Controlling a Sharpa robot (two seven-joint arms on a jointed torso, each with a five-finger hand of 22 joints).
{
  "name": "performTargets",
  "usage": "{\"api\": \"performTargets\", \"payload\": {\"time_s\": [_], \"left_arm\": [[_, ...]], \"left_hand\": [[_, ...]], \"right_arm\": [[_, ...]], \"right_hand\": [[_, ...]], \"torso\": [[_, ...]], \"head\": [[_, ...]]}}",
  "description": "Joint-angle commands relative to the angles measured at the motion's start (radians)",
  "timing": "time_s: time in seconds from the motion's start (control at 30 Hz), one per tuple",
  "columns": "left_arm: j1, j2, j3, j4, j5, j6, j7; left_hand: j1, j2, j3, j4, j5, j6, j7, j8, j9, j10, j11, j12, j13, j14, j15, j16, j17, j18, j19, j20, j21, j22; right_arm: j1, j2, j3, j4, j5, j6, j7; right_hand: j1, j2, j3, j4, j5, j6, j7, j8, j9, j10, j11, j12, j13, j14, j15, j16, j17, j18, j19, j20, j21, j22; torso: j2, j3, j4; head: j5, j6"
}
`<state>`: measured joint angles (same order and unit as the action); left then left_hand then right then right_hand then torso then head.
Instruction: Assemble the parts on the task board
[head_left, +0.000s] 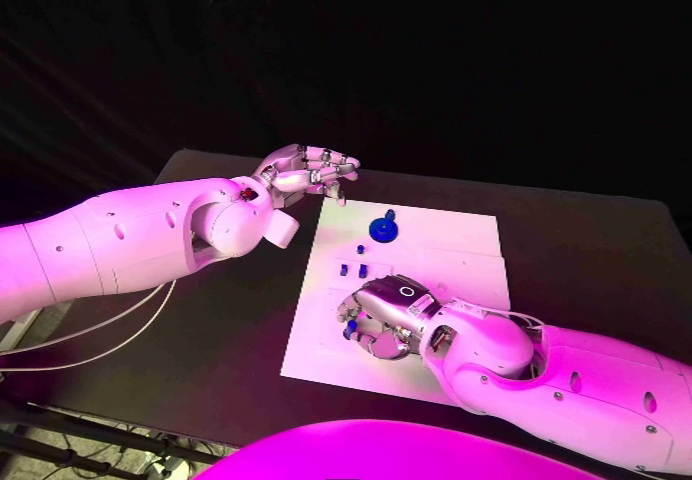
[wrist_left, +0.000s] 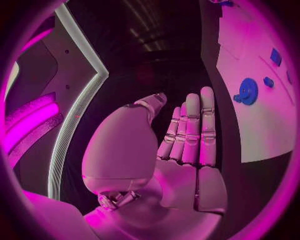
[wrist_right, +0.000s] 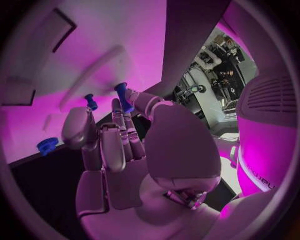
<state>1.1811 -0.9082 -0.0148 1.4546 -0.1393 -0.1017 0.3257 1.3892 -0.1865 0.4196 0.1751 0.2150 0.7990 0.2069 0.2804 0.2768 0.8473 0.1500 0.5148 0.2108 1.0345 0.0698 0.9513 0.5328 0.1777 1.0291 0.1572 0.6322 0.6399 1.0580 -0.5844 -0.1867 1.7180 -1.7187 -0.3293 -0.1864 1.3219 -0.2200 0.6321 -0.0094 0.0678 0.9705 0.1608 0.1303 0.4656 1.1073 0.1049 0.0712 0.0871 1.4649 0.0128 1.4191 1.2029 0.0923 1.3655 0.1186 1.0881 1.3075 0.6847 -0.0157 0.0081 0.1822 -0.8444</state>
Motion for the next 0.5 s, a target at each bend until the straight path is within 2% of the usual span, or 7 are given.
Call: {"api": "performTargets", "payload": {"time_s": [0.03, 0.3, 0.5], "left_arm": [[0.0, 0.0, 0.001, 0.003, 0.004, 0.017, 0.003], [0.0, -0.001, 0.001, 0.003, 0.004, 0.019, 0.001], [0.0, -0.001, 0.0, 0.003, 0.004, 0.02, 0.0]], "left_hand": [[-0.003, 0.003, -0.002, 0.003, -0.006, -0.006, 0.014, 0.005, 0.001, -0.005, 0.0, 0.004, -0.001, -0.004, 0.002, -0.005, -0.001, 0.005, 0.005, 0.004, -0.006, -0.001], [-0.003, 0.003, -0.002, 0.003, -0.006, -0.006, 0.014, 0.005, 0.001, -0.005, 0.0, 0.004, -0.001, -0.004, 0.002, -0.005, -0.001, 0.005, 0.005, 0.004, -0.006, -0.001], [-0.002, 0.003, -0.003, 0.003, -0.006, -0.006, 0.014, 0.005, 0.001, -0.005, 0.0, 0.005, -0.002, -0.004, 0.002, -0.005, -0.002, 0.005, 0.005, 0.004, -0.007, -0.002]], "right_arm": [[-0.001, 0.003, -0.001, -0.003, -0.004, 0.04, -0.006], [-0.001, 0.002, -0.001, -0.002, 0.0, 0.017, -0.001], [-0.001, -0.012, -0.001, 0.005, 0.007, -0.033, 0.008]], "right_hand": [[-0.009, -0.004, -0.005, 0.004, -0.006, -0.012, 0.0, -0.009, -0.002, -0.018, 0.003, -0.004, -0.005, 0.029, 0.01, -0.006, -0.006, 0.009, -0.015, 0.002, -0.02, 0.005], [-0.01, -0.009, -0.027, 0.003, -0.009, -0.032, -0.002, -0.021, -0.003, -0.076, 0.01, -0.001, -0.018, 0.022, 0.016, -0.017, -0.031, 0.018, -0.034, 0.008, -0.077, -0.024], [0.006, -0.002, -0.077, 0.003, -0.008, -0.058, -0.003, -0.037, -0.007, -0.154, 0.022, 0.006, -0.021, 0.006, 0.025, -0.044, -0.083, 0.032, -0.063, 0.016, -0.166, -0.07]], "torso": [[0.0, 0.0003, 0.0004], [0.0, 0.0006, -0.0001], [0.0, 0.0009, -0.0002]], "head": [[0.0, -0.001], [0.0, -0.002], [-0.003, -0.001]]}}
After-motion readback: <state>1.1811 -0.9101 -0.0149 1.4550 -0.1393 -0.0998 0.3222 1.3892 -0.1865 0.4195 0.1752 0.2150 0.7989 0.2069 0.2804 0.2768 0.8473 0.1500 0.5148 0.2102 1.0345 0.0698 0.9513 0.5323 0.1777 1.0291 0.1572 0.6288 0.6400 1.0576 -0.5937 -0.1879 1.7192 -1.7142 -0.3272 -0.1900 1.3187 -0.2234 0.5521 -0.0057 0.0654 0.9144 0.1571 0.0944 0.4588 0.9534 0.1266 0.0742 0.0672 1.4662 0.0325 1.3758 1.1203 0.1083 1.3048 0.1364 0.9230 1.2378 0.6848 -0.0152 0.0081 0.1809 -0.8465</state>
